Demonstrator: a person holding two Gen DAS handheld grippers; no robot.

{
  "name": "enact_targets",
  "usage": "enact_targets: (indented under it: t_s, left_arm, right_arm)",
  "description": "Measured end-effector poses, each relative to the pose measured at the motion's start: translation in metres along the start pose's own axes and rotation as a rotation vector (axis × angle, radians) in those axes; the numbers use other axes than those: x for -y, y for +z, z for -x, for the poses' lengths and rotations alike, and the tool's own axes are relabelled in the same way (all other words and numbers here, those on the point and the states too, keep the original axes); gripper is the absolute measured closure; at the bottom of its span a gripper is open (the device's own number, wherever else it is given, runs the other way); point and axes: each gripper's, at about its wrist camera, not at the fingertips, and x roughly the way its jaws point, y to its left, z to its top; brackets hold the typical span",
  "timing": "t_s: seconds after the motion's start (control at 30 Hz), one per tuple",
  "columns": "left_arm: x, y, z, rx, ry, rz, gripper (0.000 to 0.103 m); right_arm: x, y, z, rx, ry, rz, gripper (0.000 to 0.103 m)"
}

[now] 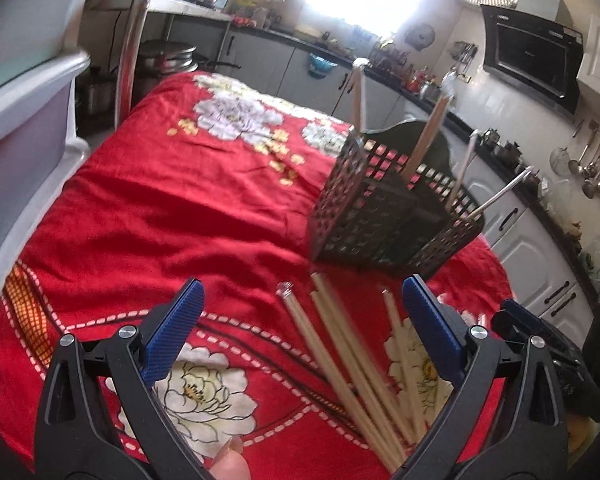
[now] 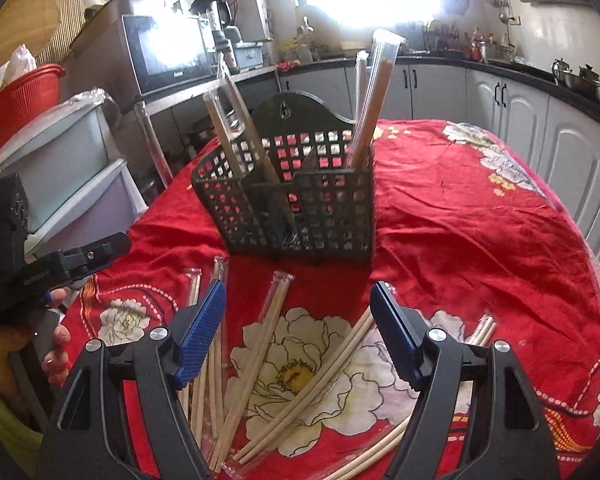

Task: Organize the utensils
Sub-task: 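Withdraw both tools from the caddy toward the loose chopsticks on the cloth, then close the left tool on a wrapped chopstick while the right tool grasps another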

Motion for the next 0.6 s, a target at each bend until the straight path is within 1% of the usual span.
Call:
enact_targets:
  t_s: [0.13,0.2,0.3,0.37,0.4,0.47,0.5,0.57,0.6]
  left_arm:
    - [-0.010,-0.006,-0.011,-0.043,0.015,0.017,0.012]
    - [-0.015,-0.010,-0.017,-0.068,0.007,0.027,0.018]
    - [-0.020,-0.013,-0.029,-0.118,-0.007,0.050,0.031]
    - [-0.022,-0.014,-0.037,-0.155,-0.025,0.066,0.044]
    - [-0.023,-0.015,-0.040,-0.164,-0.030,0.070,0.047]
    - [-0.023,-0.014,-0.049,-0.196,-0.054,0.081,0.058]
    - [-0.024,-0.013,-0.053,-0.207,-0.065,0.091,0.060]
    - [-0.026,-0.013,-0.063,-0.241,-0.093,0.123,0.067]
    - [-0.027,-0.012,-0.067,-0.253,-0.100,0.133,0.069]
  right_arm:
    - [-0.002,-0.004,-0.013,-0.040,0.007,0.000,0.031]
    - [-0.004,-0.006,-0.018,-0.056,0.009,0.002,0.031]
    - [-0.006,-0.007,-0.030,-0.091,0.011,0.008,0.031]
    - [-0.006,-0.007,-0.040,-0.120,0.012,0.009,0.031]
    - [-0.007,-0.006,-0.045,-0.133,0.011,0.011,0.031]
    - [-0.007,-0.005,-0.053,-0.152,0.007,0.014,0.032]
    - [-0.007,-0.005,-0.057,-0.160,0.007,0.016,0.033]
    - [-0.008,-0.003,-0.065,-0.185,0.011,0.013,0.039]
    - [-0.008,-0.002,-0.069,-0.195,0.016,0.010,0.040]
